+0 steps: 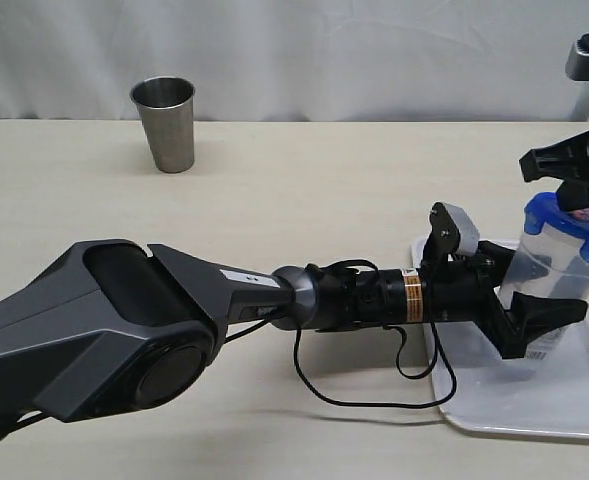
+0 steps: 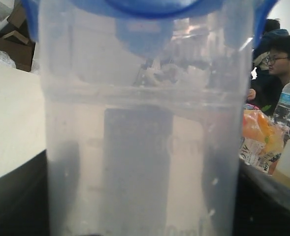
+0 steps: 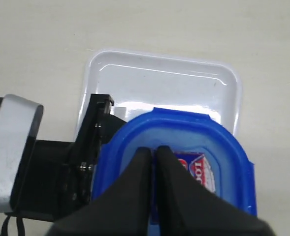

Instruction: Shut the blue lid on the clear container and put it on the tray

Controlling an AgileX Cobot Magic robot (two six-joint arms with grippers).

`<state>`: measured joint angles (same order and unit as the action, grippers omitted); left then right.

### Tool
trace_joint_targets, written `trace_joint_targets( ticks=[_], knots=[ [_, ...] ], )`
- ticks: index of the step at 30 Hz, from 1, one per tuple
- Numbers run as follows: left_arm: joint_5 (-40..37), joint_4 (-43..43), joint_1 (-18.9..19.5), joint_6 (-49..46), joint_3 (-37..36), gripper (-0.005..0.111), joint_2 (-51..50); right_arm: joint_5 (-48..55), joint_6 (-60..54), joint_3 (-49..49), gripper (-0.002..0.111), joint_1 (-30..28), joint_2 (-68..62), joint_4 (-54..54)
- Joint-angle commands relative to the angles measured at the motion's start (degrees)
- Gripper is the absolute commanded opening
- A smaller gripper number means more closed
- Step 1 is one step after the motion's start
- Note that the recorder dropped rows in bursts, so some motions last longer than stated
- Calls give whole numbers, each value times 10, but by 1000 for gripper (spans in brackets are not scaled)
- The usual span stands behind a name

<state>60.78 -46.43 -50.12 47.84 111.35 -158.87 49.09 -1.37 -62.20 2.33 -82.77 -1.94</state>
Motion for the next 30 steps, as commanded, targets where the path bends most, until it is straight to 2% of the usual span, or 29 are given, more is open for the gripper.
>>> trace_joint_targets(
  ticks=[1,7,12,15,19,23,25,30],
  knots=[
    [13,6,5,0,3,0,6,29,-45,3,4,-2,-7,-51],
    [8,-31,28,0,3,0,6,29,-46,9,4,-2,-7,-47],
    [-47,-94,37,0,3,3,7,26,-46,9,4,-2,-7,-47],
    [-52,-94,37,0,3,20,7,26,-46,9,4,-2,-7,-47],
    [-54,-92,39,0,3,56,7,26,-46,9,4,-2,-7,-47],
    [-99,-106,41,1,3,83,11,29,-46,9,4,-2,-7,-47],
    [-122,-125,41,1,3,89,12,30,-46,9,4,-2,-7,-47],
    [-127,-176,41,-2,3,89,18,32,-46,9,4,-2,-7,-47]
  ],
)
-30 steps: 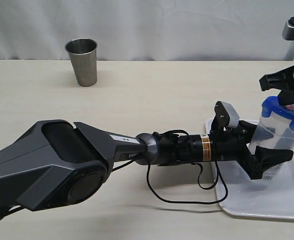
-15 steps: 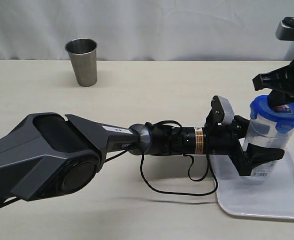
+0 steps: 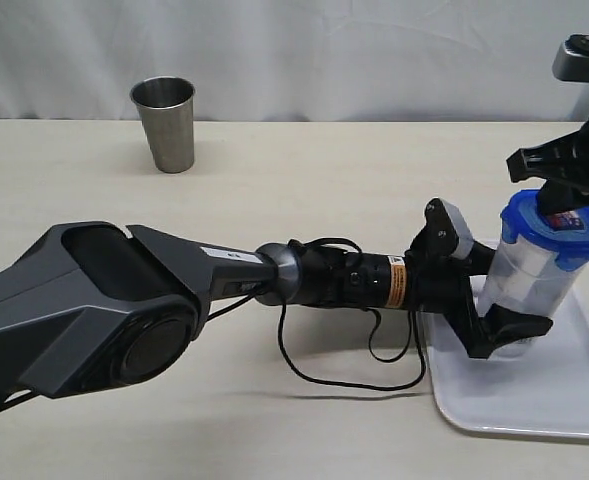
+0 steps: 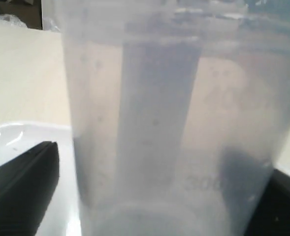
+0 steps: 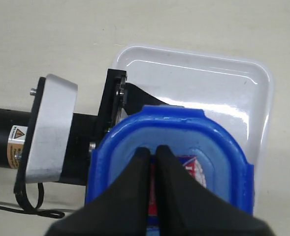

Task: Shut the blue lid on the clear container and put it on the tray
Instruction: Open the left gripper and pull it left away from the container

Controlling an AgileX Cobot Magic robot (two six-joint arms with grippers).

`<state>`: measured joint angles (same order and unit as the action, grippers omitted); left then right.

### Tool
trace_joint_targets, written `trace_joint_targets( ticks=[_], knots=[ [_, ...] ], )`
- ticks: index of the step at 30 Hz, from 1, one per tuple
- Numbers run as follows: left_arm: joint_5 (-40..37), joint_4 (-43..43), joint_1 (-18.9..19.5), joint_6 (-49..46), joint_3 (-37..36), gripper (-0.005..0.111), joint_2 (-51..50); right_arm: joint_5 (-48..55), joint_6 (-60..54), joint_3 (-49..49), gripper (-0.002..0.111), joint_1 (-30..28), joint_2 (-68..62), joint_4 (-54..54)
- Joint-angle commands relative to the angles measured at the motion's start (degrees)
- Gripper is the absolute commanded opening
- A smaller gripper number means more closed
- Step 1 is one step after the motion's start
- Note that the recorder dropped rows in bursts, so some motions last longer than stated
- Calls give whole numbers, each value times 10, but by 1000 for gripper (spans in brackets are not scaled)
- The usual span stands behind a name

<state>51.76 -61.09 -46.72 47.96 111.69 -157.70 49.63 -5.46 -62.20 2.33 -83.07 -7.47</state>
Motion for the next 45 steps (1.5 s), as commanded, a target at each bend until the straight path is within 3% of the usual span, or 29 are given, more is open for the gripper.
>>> trace_joint_targets(
  ticks=[1,5,12,33,37,41,45],
  knots=[
    [-37,-30,8,-4,0,89,8,27,-5,9,4,-2,-4,8],
    [-33,-42,17,-4,0,89,16,29,-6,9,4,-2,-4,8],
    [-17,-154,35,26,0,89,30,29,-6,9,4,-2,-4,8],
    [34,-197,61,65,0,89,31,29,-7,9,4,-2,-4,8],
    [34,-245,64,67,0,88,46,29,-7,9,4,-2,-4,8],
    [5,-342,65,110,0,81,77,29,-7,9,4,-2,-4,8],
    [1,-389,76,151,-3,62,102,29,-8,9,4,-2,-4,8]
  ],
)
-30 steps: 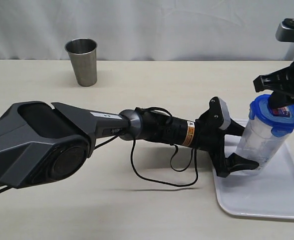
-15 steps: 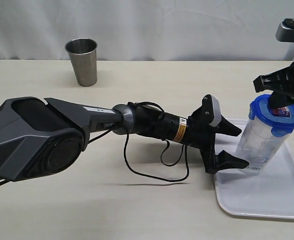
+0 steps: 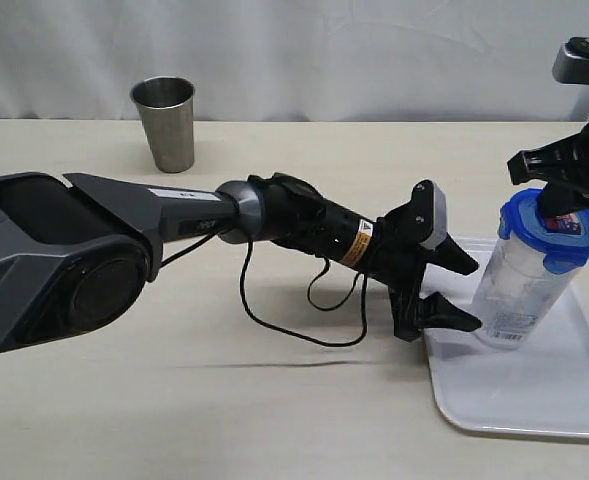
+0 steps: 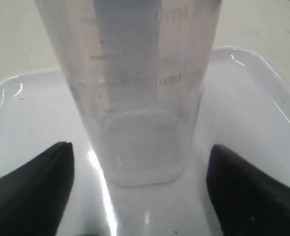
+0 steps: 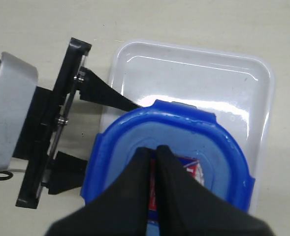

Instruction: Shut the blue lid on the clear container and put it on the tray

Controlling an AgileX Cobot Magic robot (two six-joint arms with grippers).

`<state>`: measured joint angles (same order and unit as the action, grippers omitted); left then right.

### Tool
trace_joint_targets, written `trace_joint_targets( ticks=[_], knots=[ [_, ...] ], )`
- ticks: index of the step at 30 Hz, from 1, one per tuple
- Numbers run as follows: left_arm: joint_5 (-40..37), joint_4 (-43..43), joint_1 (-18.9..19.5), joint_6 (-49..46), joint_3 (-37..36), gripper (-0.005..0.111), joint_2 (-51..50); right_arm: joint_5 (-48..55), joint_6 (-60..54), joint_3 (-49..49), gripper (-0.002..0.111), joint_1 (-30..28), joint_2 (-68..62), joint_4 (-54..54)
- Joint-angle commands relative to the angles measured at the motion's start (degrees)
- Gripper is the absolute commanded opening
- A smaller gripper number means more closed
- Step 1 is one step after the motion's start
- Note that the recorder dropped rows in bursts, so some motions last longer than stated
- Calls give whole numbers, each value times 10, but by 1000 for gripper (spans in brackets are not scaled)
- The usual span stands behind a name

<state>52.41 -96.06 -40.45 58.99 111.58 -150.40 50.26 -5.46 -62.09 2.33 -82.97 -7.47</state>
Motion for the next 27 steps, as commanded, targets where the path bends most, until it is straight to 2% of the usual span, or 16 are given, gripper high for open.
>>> trace_joint_targets(
  ticks=[1,5,9,10,13,16,20,24,27],
  knots=[
    [6,-39,19,43,-2,57,33,23,-8,8,4,-2,-5,8],
    [63,-39,48,46,-2,36,48,23,-11,8,4,-2,-5,8],
    [85,-39,75,131,-2,4,61,23,-11,8,4,-2,-5,8],
    [90,-39,80,139,-2,0,64,23,-11,8,4,-2,-5,8],
    [96,-39,85,151,-2,0,69,22,-11,8,4,-2,-5,8],
    [64,-39,85,177,-2,0,79,20,-13,8,4,-2,-5,8],
    [-41,-39,85,280,-2,0,99,17,-14,8,4,-2,-5,6],
    [-92,-39,85,284,-13,0,118,7,-14,8,4,-2,-5,5],
    [-216,-39,82,293,-67,0,151,6,-14,8,4,-2,-5,5]
  ],
)
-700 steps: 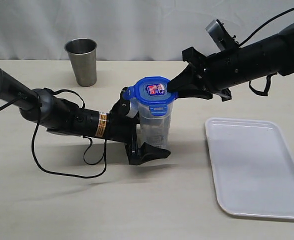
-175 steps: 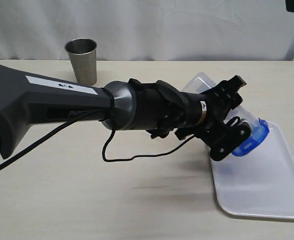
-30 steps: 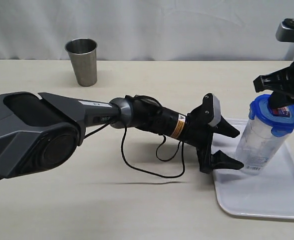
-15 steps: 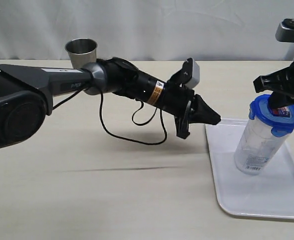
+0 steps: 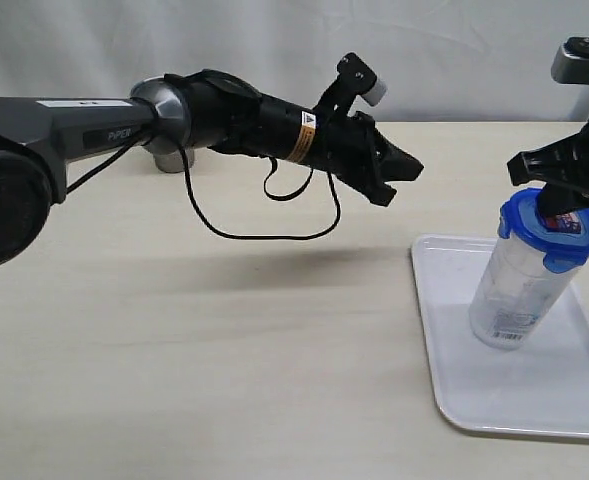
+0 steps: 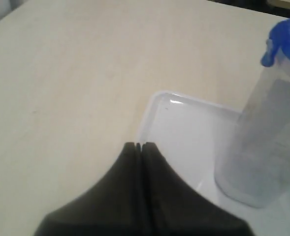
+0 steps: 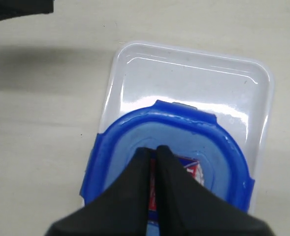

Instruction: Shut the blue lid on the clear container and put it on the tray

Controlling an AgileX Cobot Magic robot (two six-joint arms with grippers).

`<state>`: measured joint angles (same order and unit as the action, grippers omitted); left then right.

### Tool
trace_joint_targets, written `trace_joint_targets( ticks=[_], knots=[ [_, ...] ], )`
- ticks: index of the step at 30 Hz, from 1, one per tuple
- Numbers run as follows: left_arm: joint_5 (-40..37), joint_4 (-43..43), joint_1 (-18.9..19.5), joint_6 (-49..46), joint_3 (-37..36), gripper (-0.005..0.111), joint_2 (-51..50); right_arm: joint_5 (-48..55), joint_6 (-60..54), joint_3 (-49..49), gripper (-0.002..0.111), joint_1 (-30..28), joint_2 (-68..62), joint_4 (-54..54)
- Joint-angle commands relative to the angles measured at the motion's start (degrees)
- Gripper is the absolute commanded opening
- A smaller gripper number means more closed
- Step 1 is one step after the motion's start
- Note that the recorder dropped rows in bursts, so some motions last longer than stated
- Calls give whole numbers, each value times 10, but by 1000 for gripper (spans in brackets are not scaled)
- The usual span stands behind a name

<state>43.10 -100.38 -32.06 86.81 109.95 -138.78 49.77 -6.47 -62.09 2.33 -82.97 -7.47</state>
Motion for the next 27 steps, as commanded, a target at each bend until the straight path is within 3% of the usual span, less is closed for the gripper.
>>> trace_joint_targets(
  ticks=[1,10,18,27],
  knots=[
    [-207,4,-6,9,-99,0,63,11,-4,8,4,-2,-5,5],
    [-462,4,-5,-53,-286,0,192,2,-9,8,4,-2,-2,-1],
    [-503,4,3,-61,-420,0,308,-41,-105,-6,4,-2,127,-81],
    [-507,4,3,37,-511,0,455,-118,-107,51,4,-2,360,-103]
  ],
)
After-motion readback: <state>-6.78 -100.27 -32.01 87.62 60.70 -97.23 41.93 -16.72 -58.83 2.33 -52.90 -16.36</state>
